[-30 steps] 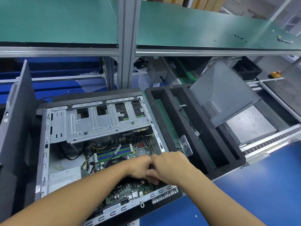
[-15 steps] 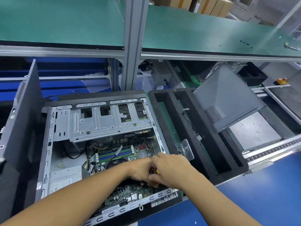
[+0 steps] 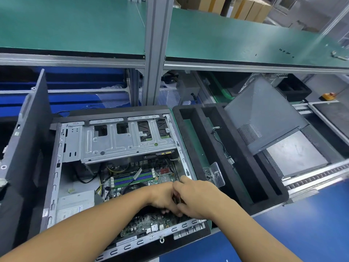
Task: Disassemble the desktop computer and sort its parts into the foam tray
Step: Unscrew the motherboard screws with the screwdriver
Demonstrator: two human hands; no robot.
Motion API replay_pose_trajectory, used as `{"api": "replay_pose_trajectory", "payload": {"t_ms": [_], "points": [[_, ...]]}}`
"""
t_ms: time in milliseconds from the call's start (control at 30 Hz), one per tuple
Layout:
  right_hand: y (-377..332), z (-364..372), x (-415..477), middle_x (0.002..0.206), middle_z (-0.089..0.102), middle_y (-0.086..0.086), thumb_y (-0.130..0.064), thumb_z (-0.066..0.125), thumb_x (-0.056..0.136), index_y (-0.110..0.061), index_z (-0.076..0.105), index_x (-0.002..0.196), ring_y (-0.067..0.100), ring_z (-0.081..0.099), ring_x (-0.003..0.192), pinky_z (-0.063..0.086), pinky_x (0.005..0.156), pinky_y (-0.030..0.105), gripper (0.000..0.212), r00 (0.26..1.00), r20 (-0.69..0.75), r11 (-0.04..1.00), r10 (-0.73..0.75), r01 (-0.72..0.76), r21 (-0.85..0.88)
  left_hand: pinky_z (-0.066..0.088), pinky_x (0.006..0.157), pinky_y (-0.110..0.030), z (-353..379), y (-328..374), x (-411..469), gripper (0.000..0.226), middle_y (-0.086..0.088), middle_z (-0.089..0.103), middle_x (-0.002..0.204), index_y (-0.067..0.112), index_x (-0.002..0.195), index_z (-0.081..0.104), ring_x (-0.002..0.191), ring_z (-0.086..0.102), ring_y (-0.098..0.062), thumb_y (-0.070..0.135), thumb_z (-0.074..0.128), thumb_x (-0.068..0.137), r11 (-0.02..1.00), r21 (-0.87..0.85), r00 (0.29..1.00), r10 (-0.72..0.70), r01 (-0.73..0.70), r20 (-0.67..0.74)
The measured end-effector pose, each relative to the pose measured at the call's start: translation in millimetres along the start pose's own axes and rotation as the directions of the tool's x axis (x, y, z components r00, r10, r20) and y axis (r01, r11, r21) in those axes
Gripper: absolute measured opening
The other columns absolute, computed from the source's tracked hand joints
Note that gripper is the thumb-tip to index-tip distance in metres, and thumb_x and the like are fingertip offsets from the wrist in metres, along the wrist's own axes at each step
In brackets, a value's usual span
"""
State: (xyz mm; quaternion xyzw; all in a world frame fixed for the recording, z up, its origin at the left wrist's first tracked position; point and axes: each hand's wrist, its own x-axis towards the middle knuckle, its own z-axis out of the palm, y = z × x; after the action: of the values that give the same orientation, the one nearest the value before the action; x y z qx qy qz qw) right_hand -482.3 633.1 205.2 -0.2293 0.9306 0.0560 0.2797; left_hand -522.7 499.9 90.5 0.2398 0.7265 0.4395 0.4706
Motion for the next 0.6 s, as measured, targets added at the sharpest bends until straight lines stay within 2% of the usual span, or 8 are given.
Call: {"api": "replay_pose_trajectory", "payload": {"t_ms": [100, 200, 233, 300, 400, 467, 600], "points": [[-3.0, 1.3, 2.4, 0.115, 0.054, 0.006, -0.049, 0.046, 0.098, -0.015, 0.049, 0.121, 0.032, 0.061, 0.102, 0.04, 0.07, 0.037, 0.041, 0.998, -0.036, 0.999, 0.05, -0.049, 0.011, 0.057, 0.069, -0.04, 0.8, -1.1, 1.3, 0.019, -0.001, 0.072, 0.088, 0.018, 0.091, 0.072, 0.069, 0.061, -0.013, 0.023, 0.084, 0.076, 0.994, 0.094, 0.998, 0.056, -0.056, -0.006], [-6.4, 1.2, 4.0, 0.116, 0.06, 0.01, -0.039, 0.045, 0.1, -0.014, 0.048, 0.122, 0.034, 0.062, 0.102, 0.04, 0.069, 0.037, 0.033, 0.999, -0.039, 0.999, 0.031, -0.032, -0.028, 0.058, 0.075, -0.034, 1.9, -0.3, 0.0, 0.023, 0.021, 0.068, 0.081, 0.038, 0.079, 0.068, 0.077, 0.063, -0.002, 0.026, 0.086, 0.073, 0.994, 0.1, 0.998, 0.056, -0.055, -0.007], [-6.4, 0.8, 3.3, 0.118, 0.059, 0.009, -0.034, 0.047, 0.1, -0.014, 0.047, 0.123, 0.033, 0.061, 0.103, 0.04, 0.069, 0.038, 0.031, 0.999, -0.038, 0.999, 0.019, -0.02, -0.029, 0.058, 0.071, -0.034, 2.1, -0.4, -1.1, 0.026, 0.022, 0.067, 0.078, 0.038, 0.077, 0.066, 0.074, 0.064, -0.002, 0.024, 0.087, 0.072, 0.997, 0.071, 0.999, 0.038, -0.037, -0.006], [-4.8, 0.1, 0.7, 0.119, 0.052, 0.007, -0.026, 0.053, 0.096, -0.014, 0.045, 0.125, 0.034, 0.061, 0.102, 0.04, 0.068, 0.039, 0.032, 1.0, -0.018, 1.0, 0.01, -0.01, -0.022, 0.055, 0.06, -0.025, 1.3, -0.6, -2.8, 0.029, 0.016, 0.068, 0.071, 0.033, 0.083, 0.064, 0.062, 0.063, -0.002, 0.016, 0.086, 0.074, 1.0, -0.011, 1.0, -0.006, 0.006, 0.01], [-3.1, -1.4, -1.9, 0.118, 0.044, 0.007, -0.019, 0.058, 0.092, -0.013, 0.042, 0.125, 0.035, 0.061, 0.099, 0.038, 0.066, 0.038, 0.037, 1.0, 0.011, 1.0, 0.006, -0.006, -0.006, 0.053, 0.054, -0.02, 0.9, -1.6, -2.7, 0.017, 0.0, 0.067, 0.074, 0.009, 0.096, 0.067, 0.053, 0.06, -0.006, 0.007, 0.078, 0.083, 0.998, -0.045, 0.999, -0.034, 0.035, 0.024], [-2.5, -1.2, -2.9, 0.117, 0.044, 0.006, -0.024, 0.058, 0.092, -0.014, 0.042, 0.122, 0.035, 0.061, 0.098, 0.039, 0.066, 0.038, 0.036, 1.0, 0.006, 1.0, 0.007, -0.007, 0.02, 0.054, 0.055, -0.022, 3.0, -0.5, -2.3, 0.022, -0.003, 0.066, 0.077, 0.0, 0.1, 0.067, 0.054, 0.06, -0.009, 0.006, 0.078, 0.083, 0.999, -0.036, 0.999, -0.033, 0.033, -0.016], [-4.5, 1.0, -2.2, 0.119, 0.052, 0.009, -0.039, 0.047, 0.099, -0.014, 0.045, 0.123, 0.033, 0.059, 0.106, 0.043, 0.074, 0.039, 0.034, 0.999, -0.019, 0.997, 0.038, -0.037, 0.066, 0.057, 0.064, -0.032, 4.7, 2.0, -2.3, 0.022, 0.008, 0.069, 0.077, 0.013, 0.086, 0.068, 0.066, 0.064, -0.013, 0.016, 0.086, 0.073, 0.998, 0.064, 0.999, 0.028, -0.025, -0.046]]}}
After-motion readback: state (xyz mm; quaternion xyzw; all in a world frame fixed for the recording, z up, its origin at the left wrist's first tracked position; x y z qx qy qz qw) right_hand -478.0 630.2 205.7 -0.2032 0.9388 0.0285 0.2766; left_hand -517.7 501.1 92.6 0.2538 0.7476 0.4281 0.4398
